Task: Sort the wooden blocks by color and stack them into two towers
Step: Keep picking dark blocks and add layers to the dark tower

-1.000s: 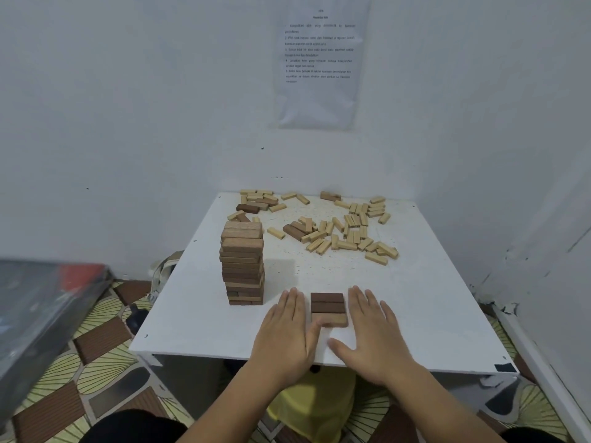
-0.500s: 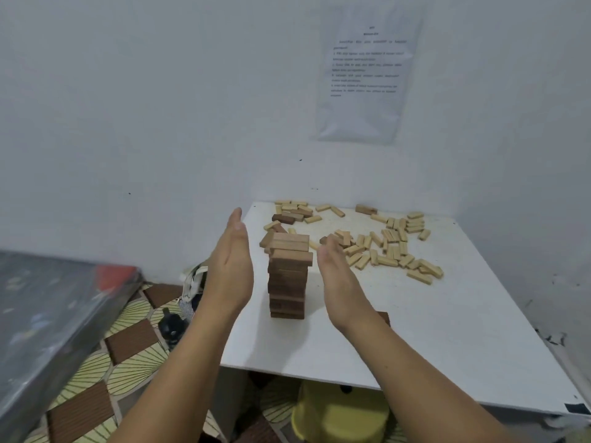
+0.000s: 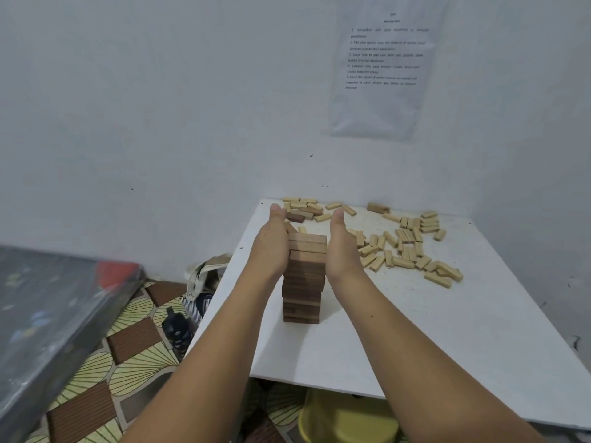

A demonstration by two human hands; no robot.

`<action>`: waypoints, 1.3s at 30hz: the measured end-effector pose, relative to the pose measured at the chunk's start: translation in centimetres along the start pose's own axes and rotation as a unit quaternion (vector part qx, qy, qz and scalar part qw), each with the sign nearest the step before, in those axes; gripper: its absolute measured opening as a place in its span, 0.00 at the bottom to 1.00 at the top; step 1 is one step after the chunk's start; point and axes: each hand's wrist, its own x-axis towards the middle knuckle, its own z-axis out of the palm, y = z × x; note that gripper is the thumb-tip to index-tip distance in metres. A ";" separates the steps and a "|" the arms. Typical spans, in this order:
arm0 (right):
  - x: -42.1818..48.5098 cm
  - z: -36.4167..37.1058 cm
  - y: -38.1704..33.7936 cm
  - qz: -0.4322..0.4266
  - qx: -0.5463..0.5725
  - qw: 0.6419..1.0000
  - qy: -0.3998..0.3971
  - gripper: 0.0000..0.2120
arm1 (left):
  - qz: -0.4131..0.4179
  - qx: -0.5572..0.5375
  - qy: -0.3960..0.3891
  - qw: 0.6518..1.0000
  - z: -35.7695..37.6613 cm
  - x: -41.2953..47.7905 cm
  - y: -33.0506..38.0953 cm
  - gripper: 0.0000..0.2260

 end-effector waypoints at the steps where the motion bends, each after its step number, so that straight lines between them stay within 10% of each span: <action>1: 0.4 0.1 0.4 -0.006 0.006 1.000 0.003 0.54 | 0.000 -0.001 -0.004 1.000 0.2 0.0 -0.1 0.22; 19: 0.4 0.7 0.3 -0.004 0.008 1.000 -0.025 0.31 | 0.025 -0.001 -0.011 1.000 0.8 0.8 -1.3 0.28; 28: 0.0 0.0 -0.2 0.005 0.014 1.000 -0.018 0.49 | 0.026 -0.019 0.012 0.999 0.3 0.0 -0.3 0.26; 33: -2.8 -5.4 2.1 -0.052 -0.046 0.997 -0.014 0.30 | 0.274 0.079 0.121 0.951 0.1 -7.6 -1.4 0.19; 36: -4.8 -11.0 5.5 -0.047 -0.200 0.979 0.002 0.31 | 0.377 0.185 -0.011 0.908 1.5 -12.3 -5.1 0.23; 39: -6.6 -16.1 8.5 -0.013 -0.342 0.939 -0.023 0.38 | 0.260 0.321 -0.175 0.893 4.0 -13.2 -6.9 0.27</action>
